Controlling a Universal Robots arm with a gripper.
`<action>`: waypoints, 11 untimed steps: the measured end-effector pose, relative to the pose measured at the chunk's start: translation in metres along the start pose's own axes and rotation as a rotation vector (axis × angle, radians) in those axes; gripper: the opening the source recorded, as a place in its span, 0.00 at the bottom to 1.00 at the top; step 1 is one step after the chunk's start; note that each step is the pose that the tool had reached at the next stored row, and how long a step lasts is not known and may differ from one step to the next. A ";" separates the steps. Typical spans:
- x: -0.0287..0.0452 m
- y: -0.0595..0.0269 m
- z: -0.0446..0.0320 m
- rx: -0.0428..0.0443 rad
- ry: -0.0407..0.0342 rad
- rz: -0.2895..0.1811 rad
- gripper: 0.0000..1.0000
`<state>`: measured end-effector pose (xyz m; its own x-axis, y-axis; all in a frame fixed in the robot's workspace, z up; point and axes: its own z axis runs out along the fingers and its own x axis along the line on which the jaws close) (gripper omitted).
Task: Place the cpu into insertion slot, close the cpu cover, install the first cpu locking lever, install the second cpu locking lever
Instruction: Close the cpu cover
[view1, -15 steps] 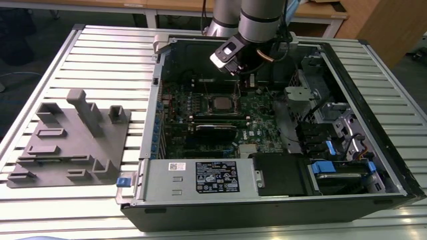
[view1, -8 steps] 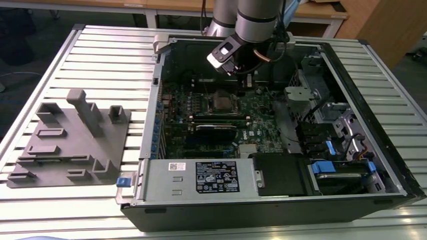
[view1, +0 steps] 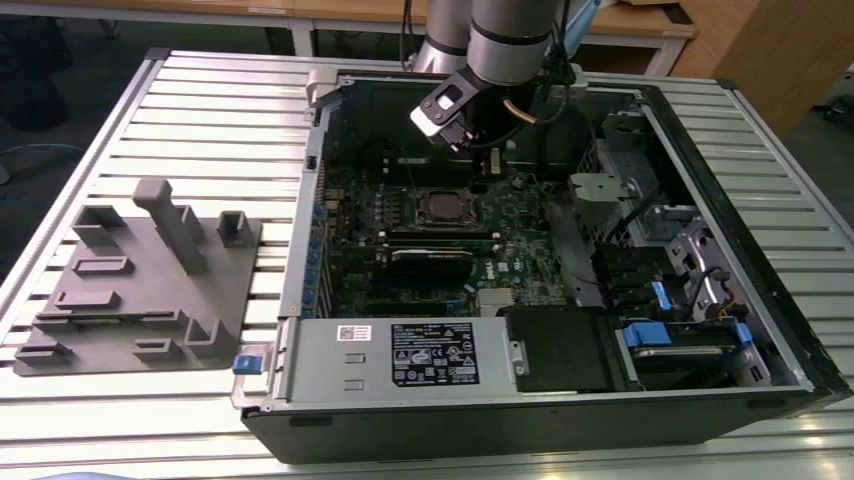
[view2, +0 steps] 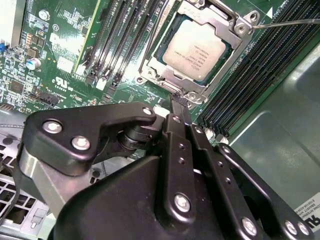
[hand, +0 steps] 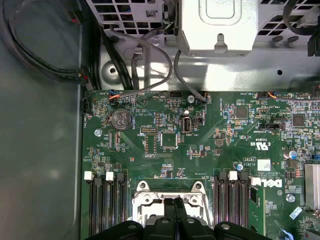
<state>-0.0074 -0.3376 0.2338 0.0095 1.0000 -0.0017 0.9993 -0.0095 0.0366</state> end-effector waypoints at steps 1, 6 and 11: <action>0.0000 0.0000 0.0000 0.0000 -0.0001 0.000 0.11; 0.0000 -0.0001 0.0002 0.0136 -0.0001 0.000 0.11; 0.0000 -0.0001 0.0002 0.0137 -0.0002 0.000 0.11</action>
<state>-0.0074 -0.3376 0.2336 0.0096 1.0000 -0.0019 0.9997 -0.0095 0.0229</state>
